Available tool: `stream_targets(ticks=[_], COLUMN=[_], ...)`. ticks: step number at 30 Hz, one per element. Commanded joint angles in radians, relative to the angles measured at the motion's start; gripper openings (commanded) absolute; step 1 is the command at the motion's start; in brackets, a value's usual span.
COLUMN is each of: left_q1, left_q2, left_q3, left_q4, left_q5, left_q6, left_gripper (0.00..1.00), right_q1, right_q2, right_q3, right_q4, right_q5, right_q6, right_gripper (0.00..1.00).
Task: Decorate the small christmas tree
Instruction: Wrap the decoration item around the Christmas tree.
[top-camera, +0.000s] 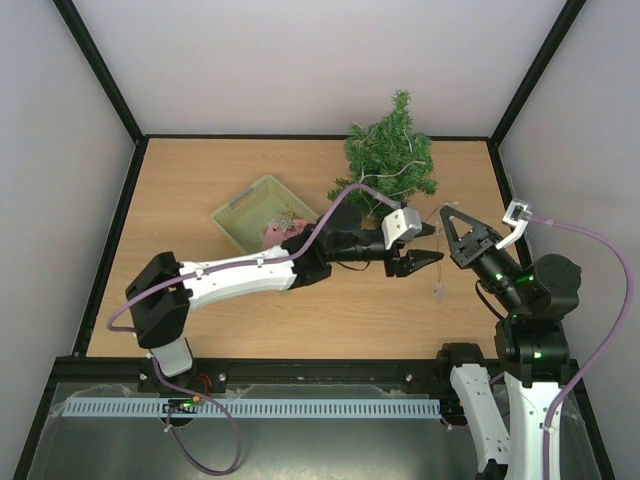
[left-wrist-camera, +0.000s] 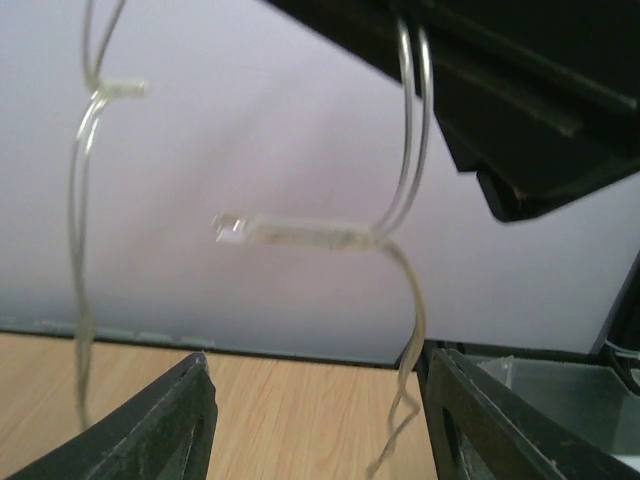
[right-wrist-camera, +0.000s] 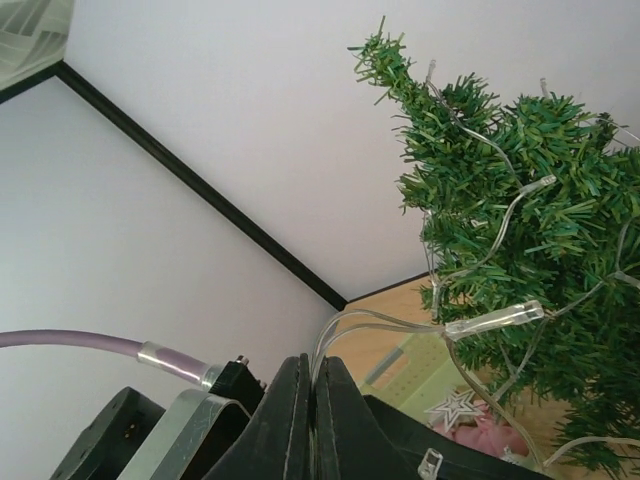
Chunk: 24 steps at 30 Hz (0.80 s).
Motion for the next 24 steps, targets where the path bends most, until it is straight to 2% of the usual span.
stream_targets(ticks=[1, 3, 5, 6, 9, 10, 12, 15, 18, 20, 24], left_q1=[-0.003, -0.004, -0.003, -0.003, -0.002, 0.0, 0.004, 0.009, 0.01, 0.013, 0.015], left_q2=[0.062, 0.077, 0.08, 0.075, 0.045, 0.031, -0.01, -0.074, -0.133, -0.175, -0.23], left_q3=[0.093, 0.117, 0.116, 0.113, 0.075, 0.054, 0.008, -0.045, -0.07, -0.086, -0.116], left_q4=[0.07, 0.06, 0.06, 0.06, 0.059, 0.063, 0.05, -0.026, -0.121, -0.158, -0.193], left_q5=[0.056, 0.051, 0.044, 0.045, 0.02, 0.011, -0.002, -0.021, -0.032, -0.037, -0.036], left_q6=[-0.006, -0.008, -0.02, -0.025, -0.04, -0.047, -0.056, -0.059, -0.053, -0.052, -0.052], left_gripper=[0.59, 0.54, 0.44, 0.38, 0.06, 0.03, 0.03, 0.02, 0.02, 0.03, 0.02], right_q1=[-0.003, -0.002, -0.002, -0.002, -0.003, -0.003, -0.003, -0.002, -0.003, -0.003, -0.002], right_q2=[-0.007, -0.008, -0.008, -0.008, -0.008, -0.008, -0.008, -0.008, -0.021, -0.038, -0.036], right_q3=[-0.006, -0.005, -0.008, -0.011, -0.016, -0.017, -0.022, -0.044, -0.109, -0.164, -0.268], right_q4=[0.073, 0.068, 0.07, 0.07, 0.069, 0.065, 0.047, 0.033, 0.064, 0.085, 0.131], right_q5=[-0.032, -0.026, -0.021, -0.019, -0.006, 0.002, 0.028, 0.067, 0.085, 0.122, 0.24], right_q6=[0.057, 0.051, 0.052, 0.052, 0.046, 0.039, 0.023, 0.014, 0.017, 0.036, 0.189], right_gripper=[0.02, 0.02, 0.02, 0.02, 0.02, 0.02, 0.09, 0.25, 0.38, 0.42, 0.42])
